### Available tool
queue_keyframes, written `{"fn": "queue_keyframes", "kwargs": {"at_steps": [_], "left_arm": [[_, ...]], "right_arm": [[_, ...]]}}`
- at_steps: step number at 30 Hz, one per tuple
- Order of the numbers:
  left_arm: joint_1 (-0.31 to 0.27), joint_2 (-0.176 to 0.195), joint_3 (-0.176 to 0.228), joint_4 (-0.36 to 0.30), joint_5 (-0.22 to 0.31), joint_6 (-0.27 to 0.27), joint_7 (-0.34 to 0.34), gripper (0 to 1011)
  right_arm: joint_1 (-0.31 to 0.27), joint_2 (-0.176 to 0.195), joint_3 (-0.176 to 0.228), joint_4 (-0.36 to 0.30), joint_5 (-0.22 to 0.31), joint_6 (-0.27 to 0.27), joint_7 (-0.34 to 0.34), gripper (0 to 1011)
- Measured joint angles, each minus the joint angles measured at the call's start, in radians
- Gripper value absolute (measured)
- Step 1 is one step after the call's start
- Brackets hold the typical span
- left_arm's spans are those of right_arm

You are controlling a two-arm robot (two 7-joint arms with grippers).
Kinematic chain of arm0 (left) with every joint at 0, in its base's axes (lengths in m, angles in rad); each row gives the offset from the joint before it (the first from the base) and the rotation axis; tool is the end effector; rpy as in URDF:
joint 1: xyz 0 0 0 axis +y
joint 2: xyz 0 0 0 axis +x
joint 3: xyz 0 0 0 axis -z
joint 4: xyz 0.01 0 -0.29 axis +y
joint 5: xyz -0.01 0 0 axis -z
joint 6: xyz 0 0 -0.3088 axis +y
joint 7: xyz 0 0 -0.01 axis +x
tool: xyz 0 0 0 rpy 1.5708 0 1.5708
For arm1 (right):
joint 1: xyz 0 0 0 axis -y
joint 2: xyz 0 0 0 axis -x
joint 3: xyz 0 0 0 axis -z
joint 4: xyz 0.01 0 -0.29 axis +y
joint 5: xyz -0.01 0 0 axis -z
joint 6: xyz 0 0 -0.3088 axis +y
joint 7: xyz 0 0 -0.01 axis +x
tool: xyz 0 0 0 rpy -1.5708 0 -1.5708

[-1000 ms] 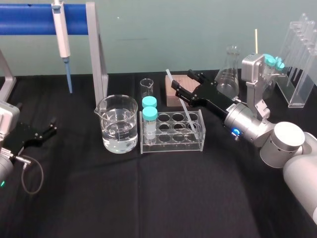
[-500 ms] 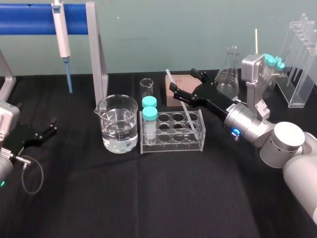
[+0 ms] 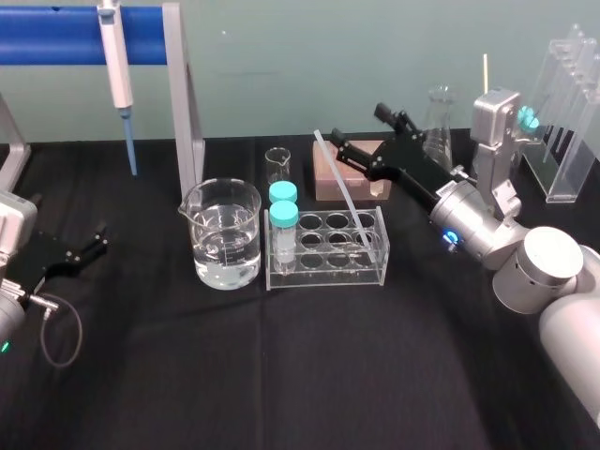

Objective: Pick up the stirring rod with one hand, then place it down.

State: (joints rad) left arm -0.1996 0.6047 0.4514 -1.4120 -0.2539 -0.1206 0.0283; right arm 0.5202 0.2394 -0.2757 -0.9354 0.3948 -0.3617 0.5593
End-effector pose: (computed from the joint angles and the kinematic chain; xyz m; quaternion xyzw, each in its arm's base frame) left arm 0.3581 0.0827 -0.3022 0.1414 -0.1325 0.5799 0.7913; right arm 0.4612 -0.0468 -0.2971 0.0725 -0.0732 -0.4555 0.8842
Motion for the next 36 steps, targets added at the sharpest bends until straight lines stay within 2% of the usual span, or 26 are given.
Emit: {"fn": "queue_keyframes", "kwargs": {"at_steps": [5, 8, 12, 15, 16, 21, 23, 29, 36], "left_arm": [[0.0, 0.0, 0.0, 0.0, 0.0, 0.0, 0.0, 1000], [0.0, 0.0, 0.0, 0.0, 0.0, 0.0, 0.0, 1000], [0.0, 0.0, 0.0, 0.0, 0.0, 0.0, 0.0, 1000], [0.0, 0.0, 0.0, 0.0, 0.0, 0.0, 0.0, 1000], [0.0, 0.0, 0.0, 0.0, 0.0, 0.0, 0.0, 1000], [0.0, 0.0, 0.0, 0.0, 0.0, 0.0, 0.0, 1000], [0.0, 0.0, 0.0, 0.0, 0.0, 0.0, 0.0, 1000], [0.0, 0.0, 0.0, 0.0, 0.0, 0.0, 0.0, 1000], [0.0, 0.0, 0.0, 0.0, 0.0, 0.0, 0.0, 1000]], "right_arm": [[-0.034, 0.008, 0.024, -0.077, -0.028, -0.007, -0.063, 1000], [-0.059, 0.015, 0.044, -0.127, -0.04, 0.008, -0.103, 1000], [-0.094, 0.023, 0.071, -0.181, -0.052, 0.044, -0.153, 1000], [-0.13, 0.031, 0.099, -0.22, -0.059, 0.102, -0.2, 1000], [-0.13, 0.031, 0.099, -0.22, -0.059, 0.102, -0.2, 1000], [-0.169, 0.041, 0.121, -0.237, -0.071, 0.185, -0.232, 1000], [-0.173, 0.043, 0.123, -0.234, -0.074, 0.202, -0.233, 1000], [-0.174, 0.043, 0.12, -0.201, -0.087, 0.233, -0.232, 1000], [-0.161, 0.041, 0.114, -0.167, -0.097, 0.244, -0.22, 1000]]}}
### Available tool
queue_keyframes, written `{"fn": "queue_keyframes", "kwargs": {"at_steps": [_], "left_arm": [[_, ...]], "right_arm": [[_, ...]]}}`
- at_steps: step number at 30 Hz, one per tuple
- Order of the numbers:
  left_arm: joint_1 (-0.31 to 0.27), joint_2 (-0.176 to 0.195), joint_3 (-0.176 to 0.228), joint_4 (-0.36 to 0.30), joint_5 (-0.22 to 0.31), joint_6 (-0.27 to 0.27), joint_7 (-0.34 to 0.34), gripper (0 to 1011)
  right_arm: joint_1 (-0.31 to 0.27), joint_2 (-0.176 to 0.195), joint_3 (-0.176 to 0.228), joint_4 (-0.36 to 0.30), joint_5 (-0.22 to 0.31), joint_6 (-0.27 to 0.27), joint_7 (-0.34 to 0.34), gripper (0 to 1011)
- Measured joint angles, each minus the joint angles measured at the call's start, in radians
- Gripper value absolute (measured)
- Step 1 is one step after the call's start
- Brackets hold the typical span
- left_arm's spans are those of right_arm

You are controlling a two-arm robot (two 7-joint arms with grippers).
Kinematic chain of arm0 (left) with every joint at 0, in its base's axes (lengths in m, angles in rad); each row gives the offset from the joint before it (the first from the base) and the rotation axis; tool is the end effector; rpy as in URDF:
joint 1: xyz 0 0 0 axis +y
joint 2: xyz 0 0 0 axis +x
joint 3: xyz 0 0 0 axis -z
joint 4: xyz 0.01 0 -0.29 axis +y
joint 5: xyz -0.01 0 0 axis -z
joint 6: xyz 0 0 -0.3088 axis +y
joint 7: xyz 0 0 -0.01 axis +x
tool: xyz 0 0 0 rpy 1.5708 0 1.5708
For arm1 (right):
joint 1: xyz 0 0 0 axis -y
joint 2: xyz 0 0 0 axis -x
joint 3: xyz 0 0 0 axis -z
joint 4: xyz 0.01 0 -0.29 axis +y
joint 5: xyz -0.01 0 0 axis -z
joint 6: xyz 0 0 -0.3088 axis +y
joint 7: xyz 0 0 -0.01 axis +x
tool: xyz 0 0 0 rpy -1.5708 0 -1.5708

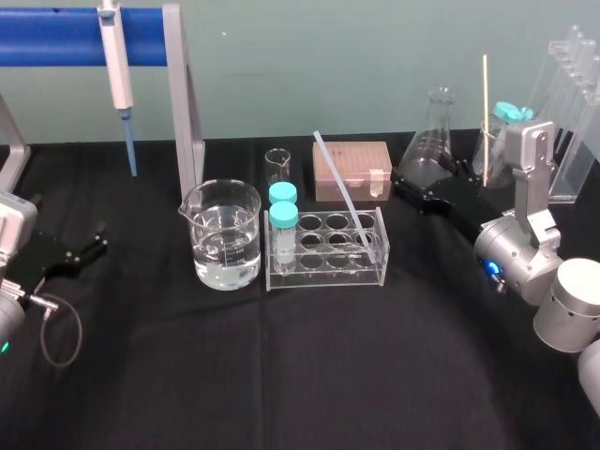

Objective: Pick up the stirring rod with one hand, then place it down.

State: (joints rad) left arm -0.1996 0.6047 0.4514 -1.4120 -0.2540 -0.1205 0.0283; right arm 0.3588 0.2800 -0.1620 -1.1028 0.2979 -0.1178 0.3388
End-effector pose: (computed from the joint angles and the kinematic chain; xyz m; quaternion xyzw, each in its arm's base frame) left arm 0.3581 0.0827 -0.3022 0.1414 -0.1325 0.5799 0.7913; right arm 0.4220 -0.0774 -0.3088 -0.0138 0.0002 -0.5709 0.8209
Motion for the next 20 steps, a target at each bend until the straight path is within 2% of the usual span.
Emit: {"fn": "queue_keyframes", "kwargs": {"at_steps": [20], "left_arm": [[0.0, 0.0, 0.0, 0.0, 0.0, 0.0, 0.0, 1000]], "right_arm": [[-0.002, 0.0, 0.001, -0.007, 0.002, -0.001, 0.0, 1000]]}}
